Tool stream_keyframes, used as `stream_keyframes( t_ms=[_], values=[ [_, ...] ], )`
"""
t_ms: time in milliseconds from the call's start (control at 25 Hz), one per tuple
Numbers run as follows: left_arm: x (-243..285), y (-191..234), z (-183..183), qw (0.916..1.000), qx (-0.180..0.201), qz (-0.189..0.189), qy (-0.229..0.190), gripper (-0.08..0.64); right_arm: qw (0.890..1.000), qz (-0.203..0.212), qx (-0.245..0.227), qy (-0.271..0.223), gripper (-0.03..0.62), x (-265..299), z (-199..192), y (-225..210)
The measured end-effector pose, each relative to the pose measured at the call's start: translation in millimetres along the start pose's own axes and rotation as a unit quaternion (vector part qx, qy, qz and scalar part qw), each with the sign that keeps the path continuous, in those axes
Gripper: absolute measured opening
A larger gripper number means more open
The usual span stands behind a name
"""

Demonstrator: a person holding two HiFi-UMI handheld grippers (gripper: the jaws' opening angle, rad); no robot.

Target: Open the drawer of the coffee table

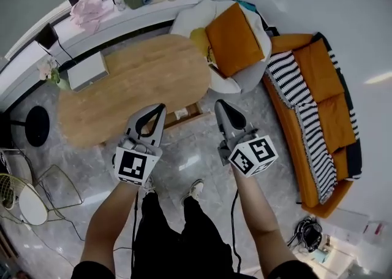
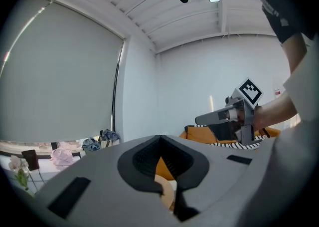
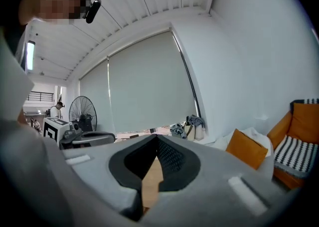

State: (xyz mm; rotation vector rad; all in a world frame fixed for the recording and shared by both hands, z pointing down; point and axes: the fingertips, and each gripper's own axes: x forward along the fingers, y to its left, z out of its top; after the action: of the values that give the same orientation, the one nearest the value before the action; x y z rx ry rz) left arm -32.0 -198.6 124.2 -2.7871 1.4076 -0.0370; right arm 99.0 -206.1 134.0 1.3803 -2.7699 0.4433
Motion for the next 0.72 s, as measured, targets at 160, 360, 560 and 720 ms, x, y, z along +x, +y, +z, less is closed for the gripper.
stream_keyframes(
  t_ms=[160,360,560,720],
  values=[
    [-13,10,45,0.9997,-0.001,0.022,-0.011,0.006,1.0,0.011,-0.019,-0.004,0.005,-17,32,9],
    [-44,14,91,0.9986,0.027,0.043,-0.012,0.006,0.999,0.016,-0.047,-0.012,0.005,-50,72,24],
    [-72,17,122,0.9964,0.045,0.067,-0.024,0.006,0.998,-0.004,-0.051,-0.034,0.005,-71,105,21],
    [-97,19,143,0.9945,0.017,0.094,-0.044,0.006,0.996,-0.008,-0.081,-0.043,0.005,-84,125,26]
  ],
)
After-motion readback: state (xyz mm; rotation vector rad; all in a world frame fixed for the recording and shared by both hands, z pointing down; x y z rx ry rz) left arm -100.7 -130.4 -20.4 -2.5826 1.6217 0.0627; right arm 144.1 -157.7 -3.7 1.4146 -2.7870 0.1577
